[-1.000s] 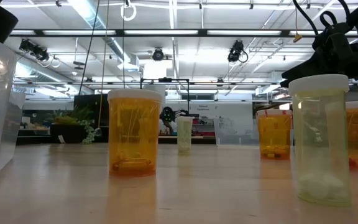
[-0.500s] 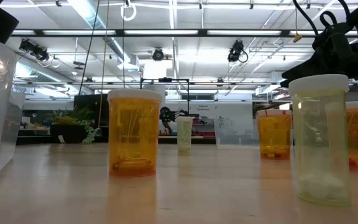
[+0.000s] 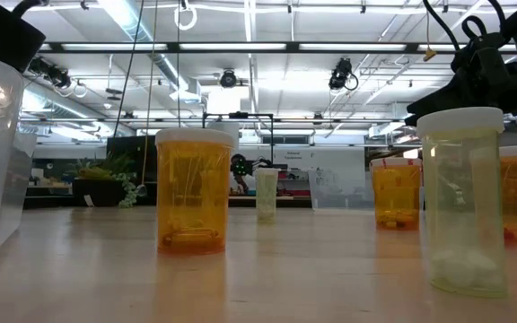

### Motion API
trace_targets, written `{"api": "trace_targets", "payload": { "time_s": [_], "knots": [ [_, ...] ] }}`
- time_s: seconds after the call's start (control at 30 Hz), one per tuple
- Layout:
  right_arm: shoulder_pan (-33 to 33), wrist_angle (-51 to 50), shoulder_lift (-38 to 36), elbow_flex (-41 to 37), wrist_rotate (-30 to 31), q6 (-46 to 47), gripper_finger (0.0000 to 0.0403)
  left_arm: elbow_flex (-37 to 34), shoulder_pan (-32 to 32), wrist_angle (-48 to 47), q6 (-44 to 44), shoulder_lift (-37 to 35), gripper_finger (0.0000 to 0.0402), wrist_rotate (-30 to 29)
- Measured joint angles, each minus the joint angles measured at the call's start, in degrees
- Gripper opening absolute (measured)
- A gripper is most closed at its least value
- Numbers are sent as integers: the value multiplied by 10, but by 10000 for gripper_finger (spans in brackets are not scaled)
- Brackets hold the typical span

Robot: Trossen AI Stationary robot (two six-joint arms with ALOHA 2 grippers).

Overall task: Pick and place medicine bottles into bin by pill shape (circle, oval)
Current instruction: Put the big orange pill bottle into the bottom transparent bin

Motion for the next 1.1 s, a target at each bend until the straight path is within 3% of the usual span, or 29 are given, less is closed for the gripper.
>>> {"api": "trace_targets", "payload": {
  "time_s": [0.53, 1.1],
  "knots": [
    [0, 0, 0, 0, 0, 0, 218, 53, 36, 1, 34, -5, 252, -11],
    [0, 0, 0, 0, 0, 0, 218, 83, 120, 63, 158, -5, 244, -22]
  ]
}}
